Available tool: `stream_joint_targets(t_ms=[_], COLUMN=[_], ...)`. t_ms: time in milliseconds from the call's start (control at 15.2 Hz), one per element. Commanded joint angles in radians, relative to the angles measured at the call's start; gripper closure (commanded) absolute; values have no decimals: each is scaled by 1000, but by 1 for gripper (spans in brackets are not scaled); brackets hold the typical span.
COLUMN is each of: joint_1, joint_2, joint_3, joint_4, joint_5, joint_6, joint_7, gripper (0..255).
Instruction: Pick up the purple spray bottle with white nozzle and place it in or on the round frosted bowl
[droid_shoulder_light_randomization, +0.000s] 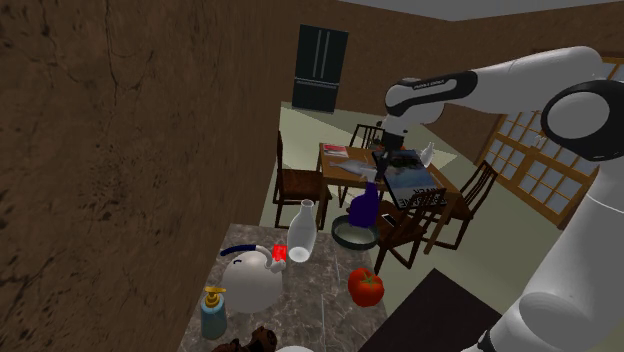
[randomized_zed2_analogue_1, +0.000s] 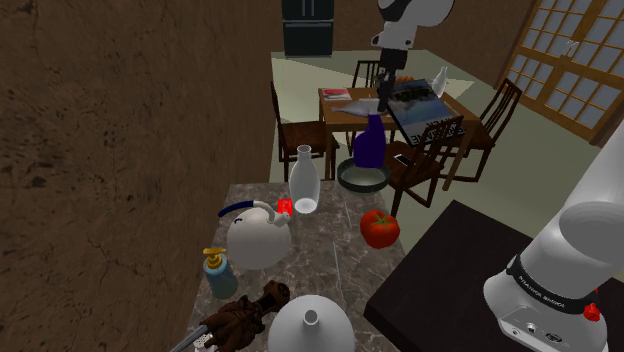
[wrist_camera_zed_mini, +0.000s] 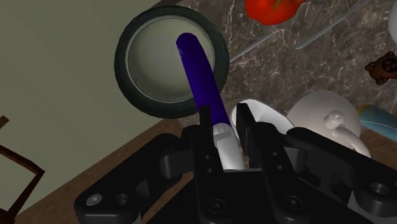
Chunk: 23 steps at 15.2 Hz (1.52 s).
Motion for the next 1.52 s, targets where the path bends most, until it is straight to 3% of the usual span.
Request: stream_joint_targets(t_ms=[0,198,726,792,1122,1452], joint_1=[0,0,0,0,0,-11], joint_2=[4,20,20,20,20,8], joint_3=[0,1,1,1,1,-8], joint_4=[-19,-49,-49,-49,-49,62], joint_5=[2,9,9,9,8,-3], joint_6=[23,68,68,68,68,-56], joint_7=[-5,-15,-15,-15,-15,-7], gripper=[255,255,255,0,0,0])
